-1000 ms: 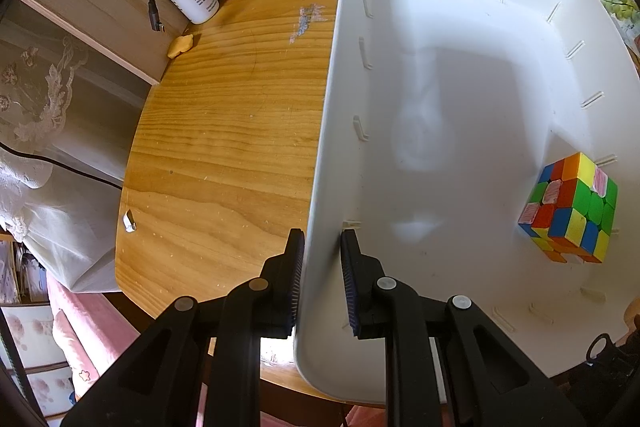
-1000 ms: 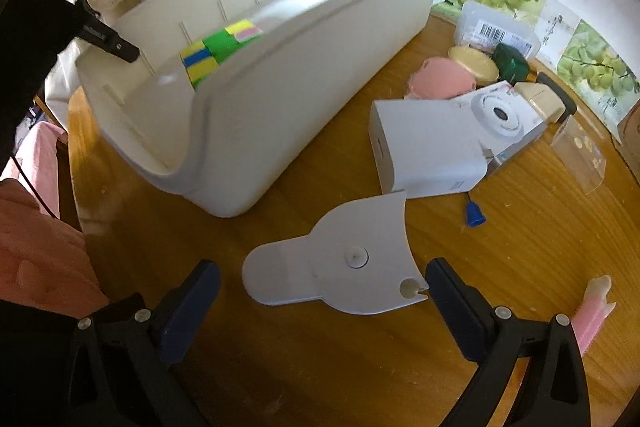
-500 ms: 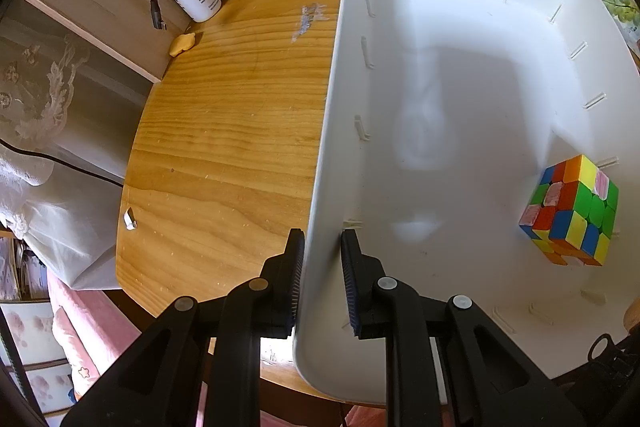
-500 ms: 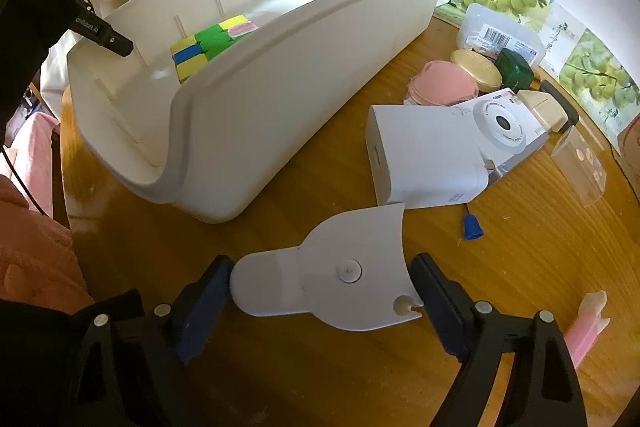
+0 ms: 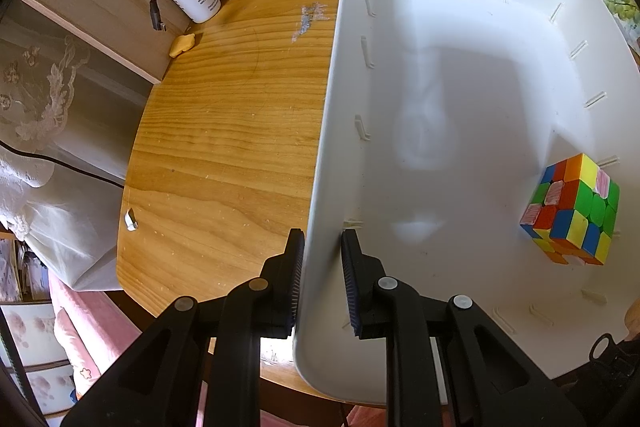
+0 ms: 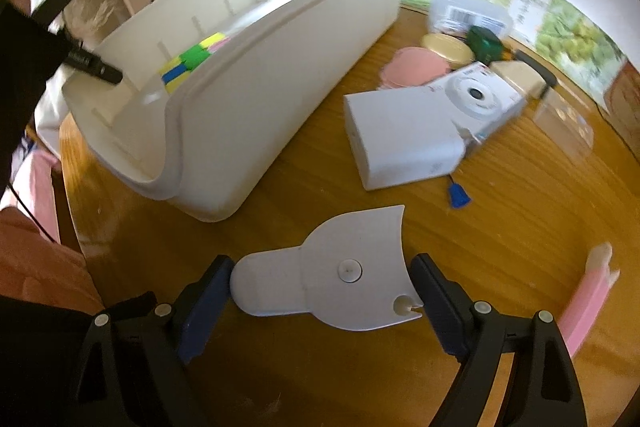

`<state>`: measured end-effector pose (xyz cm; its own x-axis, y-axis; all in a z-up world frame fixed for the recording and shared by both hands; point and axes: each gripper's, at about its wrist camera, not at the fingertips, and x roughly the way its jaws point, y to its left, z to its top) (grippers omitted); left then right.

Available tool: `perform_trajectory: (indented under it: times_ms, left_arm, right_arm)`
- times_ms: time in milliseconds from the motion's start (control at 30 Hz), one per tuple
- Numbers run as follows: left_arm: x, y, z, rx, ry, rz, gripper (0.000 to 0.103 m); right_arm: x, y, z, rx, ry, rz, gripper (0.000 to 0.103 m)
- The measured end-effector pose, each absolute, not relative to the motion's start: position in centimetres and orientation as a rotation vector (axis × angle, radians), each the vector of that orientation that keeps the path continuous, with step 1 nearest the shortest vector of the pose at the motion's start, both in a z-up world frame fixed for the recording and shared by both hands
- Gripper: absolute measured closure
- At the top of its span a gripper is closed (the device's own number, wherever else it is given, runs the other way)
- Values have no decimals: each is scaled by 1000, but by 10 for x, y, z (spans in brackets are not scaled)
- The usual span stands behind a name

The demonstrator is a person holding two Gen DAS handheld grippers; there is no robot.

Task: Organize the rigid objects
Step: 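Grasp the white plastic piece on the table with the right gripper, then carry the white piece into the basket and open the right gripper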

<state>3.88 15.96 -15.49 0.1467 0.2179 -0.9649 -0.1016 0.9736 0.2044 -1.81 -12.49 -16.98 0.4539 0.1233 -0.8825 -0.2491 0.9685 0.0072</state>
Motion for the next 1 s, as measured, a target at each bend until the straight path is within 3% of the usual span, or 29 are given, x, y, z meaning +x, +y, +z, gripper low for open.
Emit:
perform_trajectory:
  times_ms: [1000]
  left_arm:
    - [41,161,-154,104,1407,206,83]
  right_arm:
    - [-7,-131,-56,-141,803,236,14]
